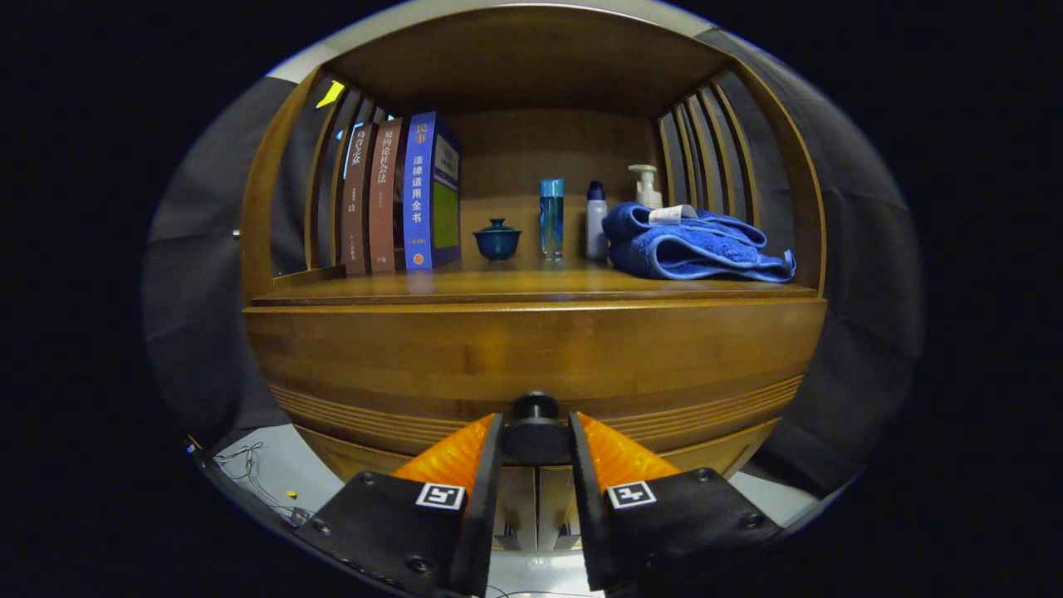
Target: Pull open the drawer, take out the items inside it, and place them on the countertop above the cabinet.
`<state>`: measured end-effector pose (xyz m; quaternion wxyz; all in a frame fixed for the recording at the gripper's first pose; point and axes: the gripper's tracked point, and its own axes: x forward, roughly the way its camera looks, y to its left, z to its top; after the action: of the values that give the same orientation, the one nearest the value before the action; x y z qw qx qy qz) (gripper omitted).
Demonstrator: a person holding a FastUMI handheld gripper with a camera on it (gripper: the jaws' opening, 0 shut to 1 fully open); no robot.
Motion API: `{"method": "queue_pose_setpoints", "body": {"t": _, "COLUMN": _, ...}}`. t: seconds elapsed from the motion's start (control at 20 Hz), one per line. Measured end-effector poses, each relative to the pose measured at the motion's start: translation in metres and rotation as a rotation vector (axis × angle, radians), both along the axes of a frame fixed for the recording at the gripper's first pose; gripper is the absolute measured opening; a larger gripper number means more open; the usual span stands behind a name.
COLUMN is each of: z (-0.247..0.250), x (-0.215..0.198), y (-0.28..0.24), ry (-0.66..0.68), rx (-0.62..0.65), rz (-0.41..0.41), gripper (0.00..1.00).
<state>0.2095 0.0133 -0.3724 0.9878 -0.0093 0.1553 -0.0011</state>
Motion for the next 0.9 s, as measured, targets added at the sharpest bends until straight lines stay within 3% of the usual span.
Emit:
{"method": "queue_pose_setpoints", "body": {"t": 0.15, "z": 0.003, "x": -0.002, "y": 0.000, "ry": -0.011, "rx": -0.027, "rz": 0.008, "gripper": 0.34}}
{"method": "queue_pose_setpoints", "body": {"t": 0.35, "z": 0.004, "x": -0.017, "y": -0.001, "ry": 0.001, "rx": -0.018, "rz": 0.012, "gripper": 0.34}}
{"method": "queue_pose_setpoints", "body": {"t": 0.9, "z": 0.018, "x": -0.105, "y": -0.008, "ry": 0.001, "rx": 0.014, "rz": 0.003, "gripper": 0.34}}
